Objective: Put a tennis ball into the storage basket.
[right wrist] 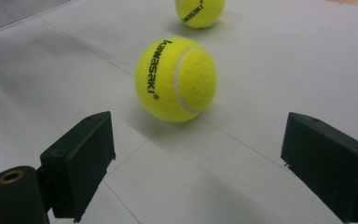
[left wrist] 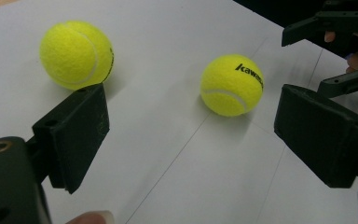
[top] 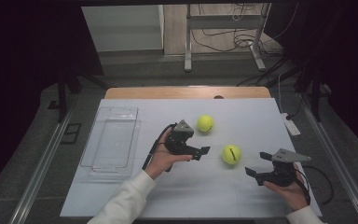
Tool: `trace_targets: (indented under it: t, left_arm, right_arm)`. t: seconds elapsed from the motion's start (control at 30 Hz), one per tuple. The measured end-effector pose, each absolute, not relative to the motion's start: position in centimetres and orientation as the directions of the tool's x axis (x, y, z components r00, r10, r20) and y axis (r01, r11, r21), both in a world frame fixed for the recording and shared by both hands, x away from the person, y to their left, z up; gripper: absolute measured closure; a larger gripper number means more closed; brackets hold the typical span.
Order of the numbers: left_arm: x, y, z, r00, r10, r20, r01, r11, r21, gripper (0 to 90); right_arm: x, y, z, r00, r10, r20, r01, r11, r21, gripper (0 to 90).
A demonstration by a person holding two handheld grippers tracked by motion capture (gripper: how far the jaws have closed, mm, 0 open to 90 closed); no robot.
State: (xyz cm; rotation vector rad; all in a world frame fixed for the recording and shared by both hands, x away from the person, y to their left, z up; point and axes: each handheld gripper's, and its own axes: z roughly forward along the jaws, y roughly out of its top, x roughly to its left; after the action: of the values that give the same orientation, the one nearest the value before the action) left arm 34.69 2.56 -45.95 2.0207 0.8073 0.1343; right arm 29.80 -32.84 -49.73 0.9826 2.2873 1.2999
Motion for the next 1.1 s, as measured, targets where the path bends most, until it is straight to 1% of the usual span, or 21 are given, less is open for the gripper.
trace_targets:
  t: [1.1]
  left_arm:
    - [35.5, -0.2, -46.1, 0.804, 0.549, -0.229, 0.480, -0.372, 0.794, 11.2]
  right_arm:
    - [29.6, -32.8, -49.7, -0.707, 0.706, 0.044, 0.399, 0.347, 0.849, 10.1]
